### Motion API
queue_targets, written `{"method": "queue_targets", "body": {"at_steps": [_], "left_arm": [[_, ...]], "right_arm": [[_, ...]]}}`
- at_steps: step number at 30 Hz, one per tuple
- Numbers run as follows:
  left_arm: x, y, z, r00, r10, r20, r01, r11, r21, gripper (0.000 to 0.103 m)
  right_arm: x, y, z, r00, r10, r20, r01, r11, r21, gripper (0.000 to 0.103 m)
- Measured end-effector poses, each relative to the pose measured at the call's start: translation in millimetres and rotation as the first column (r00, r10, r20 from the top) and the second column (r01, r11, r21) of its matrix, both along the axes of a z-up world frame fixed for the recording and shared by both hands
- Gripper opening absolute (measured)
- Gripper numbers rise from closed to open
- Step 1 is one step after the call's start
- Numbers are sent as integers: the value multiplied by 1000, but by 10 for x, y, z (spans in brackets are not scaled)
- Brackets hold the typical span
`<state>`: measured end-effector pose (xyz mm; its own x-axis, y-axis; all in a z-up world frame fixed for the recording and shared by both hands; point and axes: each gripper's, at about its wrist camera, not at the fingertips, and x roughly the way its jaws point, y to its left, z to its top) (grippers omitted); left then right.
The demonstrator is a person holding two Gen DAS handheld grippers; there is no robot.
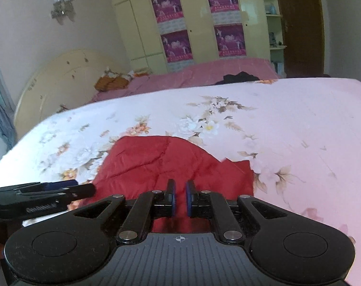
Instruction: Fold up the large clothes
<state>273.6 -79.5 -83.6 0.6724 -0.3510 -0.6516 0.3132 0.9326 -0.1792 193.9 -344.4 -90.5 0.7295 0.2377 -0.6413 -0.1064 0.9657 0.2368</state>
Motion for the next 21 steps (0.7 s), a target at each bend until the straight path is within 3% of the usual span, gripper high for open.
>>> {"method": "queue_targets", "body": {"at_steps": [5, 11, 17, 21], "left_arm": [[120, -179, -171, 998, -57, -26, 57, 998, -3, 46], [208, -284, -285, 993, -111, -41, 112, 994, 23, 48], [311, -313, -394, 992, -112, -61, 115, 992, 51, 49], [357, -348, -440, 991, -110, -80, 115, 991, 67, 49]], "right_arm": [[275, 68, -305, 997, -64, -36, 61, 995, -73, 8], [332, -24, -696, 992, -112, -60, 102, 982, -159, 8], [383, -85, -944, 987, -147, -67, 137, 982, -130, 8], [418, -126, -948, 988, -136, -79, 126, 984, -123, 8]]}}
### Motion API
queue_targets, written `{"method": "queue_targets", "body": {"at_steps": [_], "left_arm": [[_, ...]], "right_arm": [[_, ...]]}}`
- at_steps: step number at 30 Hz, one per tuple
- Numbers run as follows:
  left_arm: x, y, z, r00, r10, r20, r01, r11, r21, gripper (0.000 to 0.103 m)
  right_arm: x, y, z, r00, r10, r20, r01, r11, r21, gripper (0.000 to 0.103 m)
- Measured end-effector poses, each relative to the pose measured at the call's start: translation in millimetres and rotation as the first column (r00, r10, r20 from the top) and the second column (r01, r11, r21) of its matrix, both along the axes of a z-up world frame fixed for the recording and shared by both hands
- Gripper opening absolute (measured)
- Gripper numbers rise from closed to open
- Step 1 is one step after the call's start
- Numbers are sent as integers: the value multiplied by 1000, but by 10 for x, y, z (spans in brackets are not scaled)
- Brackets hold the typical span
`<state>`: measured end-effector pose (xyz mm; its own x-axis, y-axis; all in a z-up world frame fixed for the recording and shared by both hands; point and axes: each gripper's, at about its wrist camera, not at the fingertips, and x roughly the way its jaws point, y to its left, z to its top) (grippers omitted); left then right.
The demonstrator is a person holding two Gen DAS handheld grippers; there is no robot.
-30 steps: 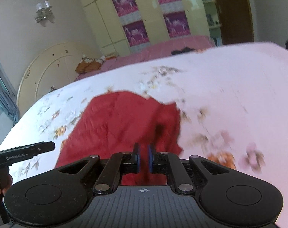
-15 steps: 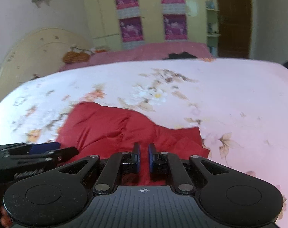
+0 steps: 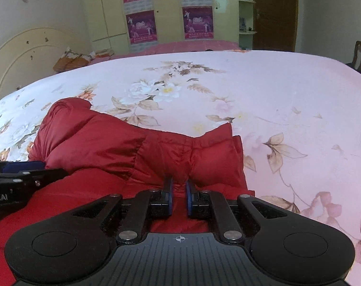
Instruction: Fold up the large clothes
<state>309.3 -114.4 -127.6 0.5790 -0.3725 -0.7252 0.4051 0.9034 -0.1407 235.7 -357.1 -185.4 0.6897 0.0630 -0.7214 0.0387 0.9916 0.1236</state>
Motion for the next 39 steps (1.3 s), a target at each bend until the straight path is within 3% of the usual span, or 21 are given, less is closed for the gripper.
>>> {"method": "queue_targets", "body": {"at_steps": [6, 8, 9, 10, 13, 20, 22, 26, 28, 34, 39], "left_arm": [[-19, -16, 118, 1000, 21, -21, -21, 1000, 22, 50], [-55, -2, 172, 999, 33, -23, -33, 999, 17, 52], [-89, 11, 205, 999, 40, -19, -40, 999, 14, 53], [-123, 25, 238, 999, 45, -15, -45, 999, 10, 55], [-246, 50, 326, 999, 48, 1, -48, 999, -1, 55], [-550, 102, 478, 998, 53, 18, -53, 999, -4, 55], [-672, 143, 517, 999, 46, 18, -46, 999, -10, 55], [-957, 206, 549, 1000, 16, 23, -16, 1000, -3, 55], [-1092, 220, 539, 1000, 0, 27, 0, 1000, 11, 55], [-1331, 287, 443, 1000, -27, 5, 26, 999, 30, 55], [-1339, 310, 302, 1000, -31, -2, 31, 998, 47, 57]], "right_arm": [[-55, -177, 258, 1000, -17, -26, 20, 993, 118, 10], [-149, -179, 407, 1000, 5, 3, -5, 993, 117, 45], [-209, -167, 480, 1000, 16, 24, -19, 993, 117, 79], [-283, -154, 552, 998, 26, 55, -32, 994, 106, 85], [-491, -70, 707, 993, 65, 96, -69, 997, 36, 85], [-927, -69, 796, 989, 93, 113, -98, 994, 46, 83], [-1053, -85, 792, 989, 112, 97, -118, 992, 55, 56], [-1267, -69, 727, 988, 139, 69, -143, 987, 68, 49], [-1344, -67, 697, 987, 153, 56, -157, 984, 81, 32], [-1517, -53, 649, 981, 190, 26, -192, 977, 95, 31], [-1566, -33, 441, 971, 231, -66, -224, 970, 99, 31]]}}
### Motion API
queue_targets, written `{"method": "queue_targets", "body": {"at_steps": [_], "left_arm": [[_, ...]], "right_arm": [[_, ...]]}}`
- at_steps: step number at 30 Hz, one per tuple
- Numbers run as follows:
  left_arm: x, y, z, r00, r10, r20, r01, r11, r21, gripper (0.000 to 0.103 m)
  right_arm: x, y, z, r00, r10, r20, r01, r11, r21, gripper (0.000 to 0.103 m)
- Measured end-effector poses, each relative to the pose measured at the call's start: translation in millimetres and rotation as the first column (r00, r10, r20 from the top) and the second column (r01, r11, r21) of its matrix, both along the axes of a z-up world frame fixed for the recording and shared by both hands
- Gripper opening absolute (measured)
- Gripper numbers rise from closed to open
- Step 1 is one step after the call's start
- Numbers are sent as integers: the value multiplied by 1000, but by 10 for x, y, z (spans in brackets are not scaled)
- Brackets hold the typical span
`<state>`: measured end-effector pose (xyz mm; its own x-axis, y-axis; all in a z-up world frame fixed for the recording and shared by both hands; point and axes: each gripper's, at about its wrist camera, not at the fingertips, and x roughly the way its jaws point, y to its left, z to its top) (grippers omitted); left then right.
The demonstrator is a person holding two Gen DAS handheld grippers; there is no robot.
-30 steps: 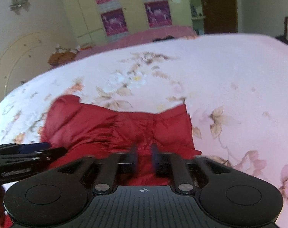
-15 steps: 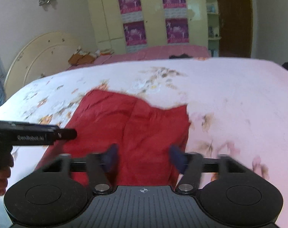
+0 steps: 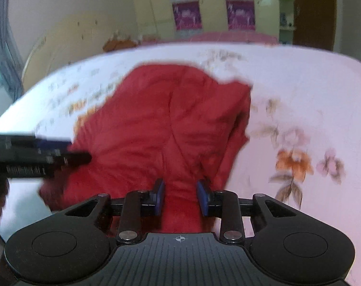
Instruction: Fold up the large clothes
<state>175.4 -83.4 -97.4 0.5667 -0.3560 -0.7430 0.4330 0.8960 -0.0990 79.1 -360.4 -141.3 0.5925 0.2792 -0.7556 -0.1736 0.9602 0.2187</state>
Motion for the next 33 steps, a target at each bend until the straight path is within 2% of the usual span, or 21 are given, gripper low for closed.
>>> {"method": "queue_targets", "body": {"at_steps": [4, 11, 16, 18, 21, 23, 24, 27, 33], "left_arm": [[0, 16, -97, 1000, 3, 1, -3, 1000, 7, 58], [-59, 63, 13, 998, 37, -48, -37, 999, -8, 57], [-63, 22, -118, 1000, 25, -19, -25, 999, 21, 57], [-42, 41, -76, 999, 26, -28, -26, 1000, 10, 58], [-11, 143, 38, 996, 78, -41, -80, 996, -48, 64], [24, 200, 119, 992, 119, -34, -121, 989, -82, 73], [64, 233, 158, 990, 139, -36, -142, 985, -102, 80], [212, 298, 189, 983, 171, -64, -179, 974, -142, 82], [523, 337, 59, 968, 180, -173, -215, 953, -211, 83]], "right_arm": [[-17, -17, -138, 1000, 10, -27, -10, 1000, 5, 31], [-129, -59, -115, 998, 39, -57, -38, 999, 3, 31], [-115, 10, -209, 998, 57, -28, -58, 998, -34, 31], [-111, -59, -170, 998, 49, -35, -49, 999, -5, 31], [-82, -243, -28, 998, -4, -56, 9, 996, 87, 32], [-45, -362, 71, 998, -57, -42, 62, 989, 134, 64], [-26, -399, 113, 996, -83, -22, 86, 986, 141, 89], [102, -458, 175, 995, -104, 4, 102, 981, 167, 90], [510, -605, 70, 986, -161, -42, 166, 944, 283, 90]]}}
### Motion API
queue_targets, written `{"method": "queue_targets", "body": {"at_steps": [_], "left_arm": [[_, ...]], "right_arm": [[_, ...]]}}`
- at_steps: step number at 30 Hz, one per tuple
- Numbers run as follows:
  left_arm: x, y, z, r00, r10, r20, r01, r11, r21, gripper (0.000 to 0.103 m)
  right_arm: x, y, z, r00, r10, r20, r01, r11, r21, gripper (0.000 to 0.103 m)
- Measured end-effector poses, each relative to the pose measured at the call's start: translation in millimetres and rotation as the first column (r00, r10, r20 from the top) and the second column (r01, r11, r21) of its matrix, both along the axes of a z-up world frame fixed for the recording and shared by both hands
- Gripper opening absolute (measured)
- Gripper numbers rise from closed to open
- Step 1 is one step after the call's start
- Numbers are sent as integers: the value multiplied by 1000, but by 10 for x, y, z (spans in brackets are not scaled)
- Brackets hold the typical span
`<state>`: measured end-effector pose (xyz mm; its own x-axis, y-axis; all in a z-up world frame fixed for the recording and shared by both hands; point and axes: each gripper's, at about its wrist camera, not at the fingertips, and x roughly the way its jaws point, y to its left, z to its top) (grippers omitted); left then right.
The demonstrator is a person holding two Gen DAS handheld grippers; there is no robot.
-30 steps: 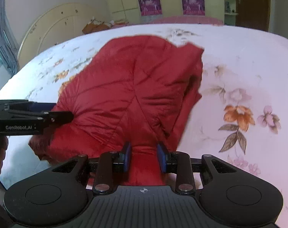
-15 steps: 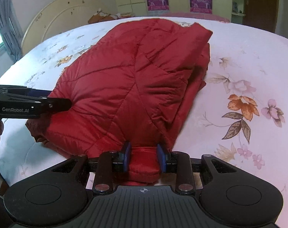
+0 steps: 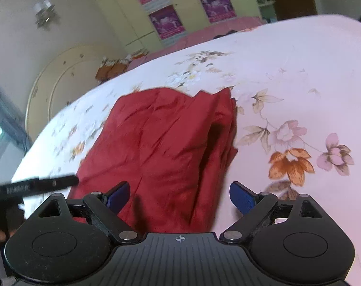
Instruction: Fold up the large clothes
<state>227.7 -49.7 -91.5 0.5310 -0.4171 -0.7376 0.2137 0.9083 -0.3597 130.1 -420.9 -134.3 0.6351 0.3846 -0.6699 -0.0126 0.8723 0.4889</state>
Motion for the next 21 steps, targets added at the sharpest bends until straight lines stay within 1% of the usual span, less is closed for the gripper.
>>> {"method": "queue_targets", "body": {"at_steps": [3, 6, 9, 10, 11, 12, 13, 14, 16, 19, 21], "left_arm": [[112, 6, -115, 999, -2, -44, -1, 998, -57, 86], [186, 28, -227, 996, -10, -89, 1, 994, -107, 88], [236, 64, -333, 992, -8, -128, -12, 987, -159, 83], [245, 79, -364, 990, -7, -138, -18, 984, -180, 80], [246, 85, -377, 990, -4, -141, -23, 982, -190, 76], [237, 83, -372, 991, -3, -137, -23, 981, -190, 75], [221, 72, -358, 992, -6, -126, -18, 983, -184, 71], [216, 66, -345, 993, -8, -120, -14, 984, -180, 67], [207, 48, -306, 994, -8, -108, -11, 985, -170, 64], [184, 30, -233, 997, -5, -83, -8, 989, -150, 58], [171, 32, -172, 998, -1, -64, -8, 990, -141, 55]], "right_arm": [[221, -85, -149, 998, -23, -51, 28, 995, 94, 90], [404, -145, -310, 995, -30, -96, 47, 982, 183, 90], [509, -174, -479, 991, -37, -127, 69, 964, 257, 89], [507, -186, -507, 991, -45, -127, 78, 959, 273, 87], [519, -184, -518, 991, -42, -126, 77, 956, 282, 80], [539, -184, -541, 991, -30, -133, 69, 952, 299, 65], [545, -179, -558, 989, -29, -146, 75, 944, 321, 57], [549, -182, -568, 988, -23, -151, 73, 940, 332, 54], [546, -189, -542, 989, -16, -146, 66, 937, 344, 42], [513, -181, -441, 993, -17, -114, 56, 938, 342, 35], [492, -159, -359, 996, -12, -85, 39, 943, 332, 33]]}}
